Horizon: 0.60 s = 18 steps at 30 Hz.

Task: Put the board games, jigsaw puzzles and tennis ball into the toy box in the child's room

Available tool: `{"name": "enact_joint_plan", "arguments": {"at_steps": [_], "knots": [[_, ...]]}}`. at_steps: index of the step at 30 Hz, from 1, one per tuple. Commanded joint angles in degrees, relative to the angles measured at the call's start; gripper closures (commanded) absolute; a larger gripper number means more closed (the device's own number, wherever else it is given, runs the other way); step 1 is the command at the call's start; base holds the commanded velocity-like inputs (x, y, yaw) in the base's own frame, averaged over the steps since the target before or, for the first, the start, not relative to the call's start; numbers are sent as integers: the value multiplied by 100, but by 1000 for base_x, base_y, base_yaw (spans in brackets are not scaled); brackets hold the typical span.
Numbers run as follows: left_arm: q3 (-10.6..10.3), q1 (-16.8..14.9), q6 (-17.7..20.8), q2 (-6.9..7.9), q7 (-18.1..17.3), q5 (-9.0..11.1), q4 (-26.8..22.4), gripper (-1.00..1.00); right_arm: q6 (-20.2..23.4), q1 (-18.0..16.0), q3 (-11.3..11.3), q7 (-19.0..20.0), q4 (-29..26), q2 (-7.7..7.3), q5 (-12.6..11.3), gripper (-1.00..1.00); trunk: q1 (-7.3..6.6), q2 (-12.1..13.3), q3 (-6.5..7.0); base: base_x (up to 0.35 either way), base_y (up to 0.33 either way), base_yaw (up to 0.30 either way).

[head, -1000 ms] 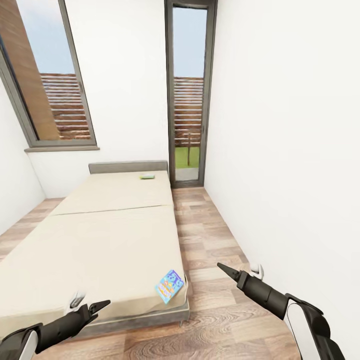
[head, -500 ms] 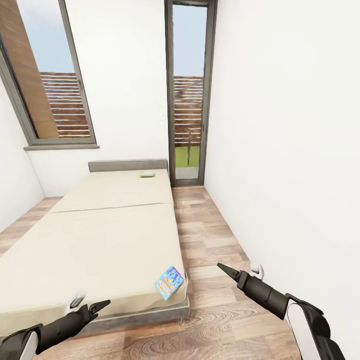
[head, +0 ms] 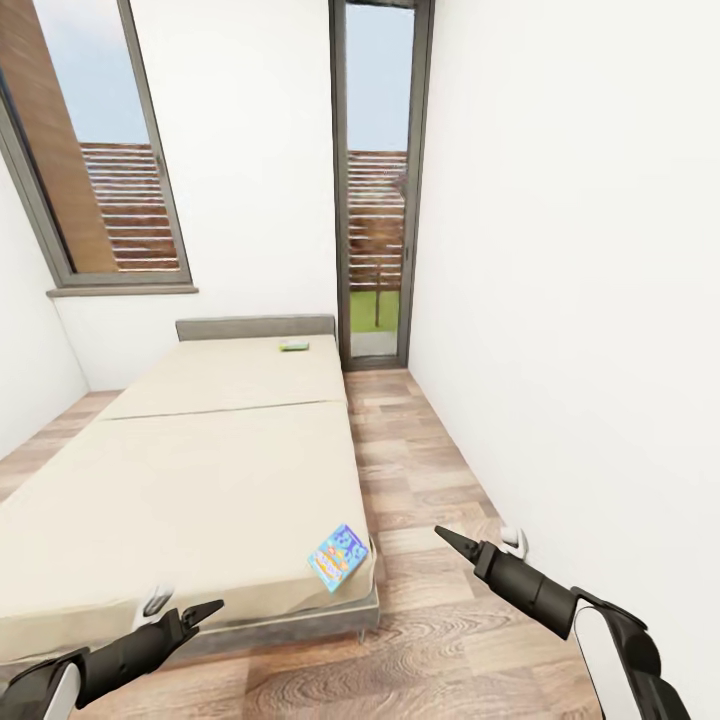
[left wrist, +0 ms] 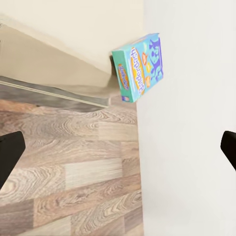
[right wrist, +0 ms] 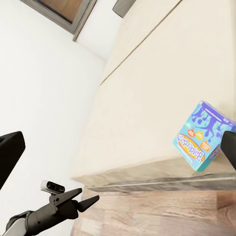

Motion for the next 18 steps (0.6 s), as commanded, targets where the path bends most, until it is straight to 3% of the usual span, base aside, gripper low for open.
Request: {"name": "enact_joint_plan", "arguments": {"at_steps": [1, 10, 18], "knots": [[6, -3, 34, -2, -11, 19, 1, -100, 31, -5, -10, 18, -1, 3, -3, -100, 22, -44, -24, 0, 0, 0], [6, -3, 35, -9, -16, 32, 1, -100, 38, -5, -11, 22, -7, 0, -3, -100, 220, -405, -186, 0, 0, 0], [6, -1, 45, -6, -36, 176, 1, -100, 30, -5, -8, 17, -4, 7, -3, -100, 395, -726, -329, 0, 0, 0]]}}
